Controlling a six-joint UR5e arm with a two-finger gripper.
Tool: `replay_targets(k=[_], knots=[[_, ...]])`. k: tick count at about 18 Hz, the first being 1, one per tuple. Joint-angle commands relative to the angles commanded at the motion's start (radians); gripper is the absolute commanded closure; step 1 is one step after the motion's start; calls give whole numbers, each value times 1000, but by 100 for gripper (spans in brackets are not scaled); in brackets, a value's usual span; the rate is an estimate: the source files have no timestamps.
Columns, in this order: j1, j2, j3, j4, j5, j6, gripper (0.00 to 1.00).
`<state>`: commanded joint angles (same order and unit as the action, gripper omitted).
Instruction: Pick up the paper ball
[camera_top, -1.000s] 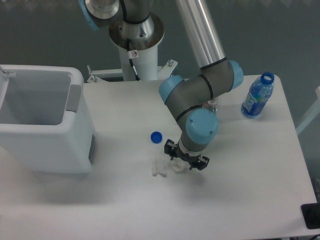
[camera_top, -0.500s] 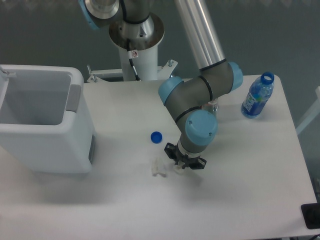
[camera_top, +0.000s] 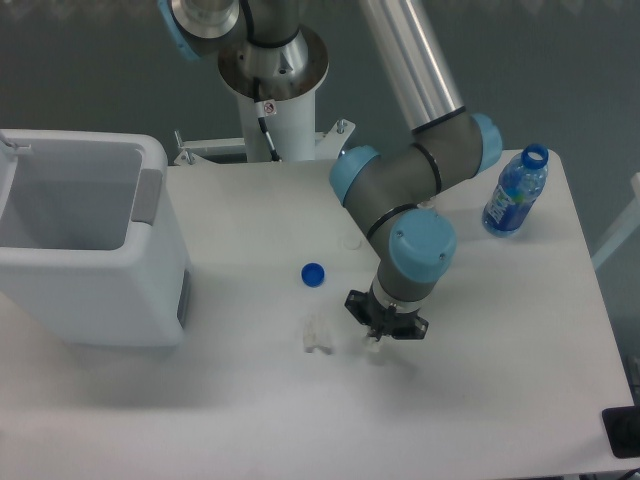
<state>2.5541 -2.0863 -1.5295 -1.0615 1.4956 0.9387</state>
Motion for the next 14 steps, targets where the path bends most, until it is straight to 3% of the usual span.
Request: replay_targets(k=[2, 6, 14], knots=[[32, 14, 18, -23, 0, 63, 100], [46, 38, 93, -191, 11, 101, 100], [54, 132, 135, -274, 14, 106, 100]])
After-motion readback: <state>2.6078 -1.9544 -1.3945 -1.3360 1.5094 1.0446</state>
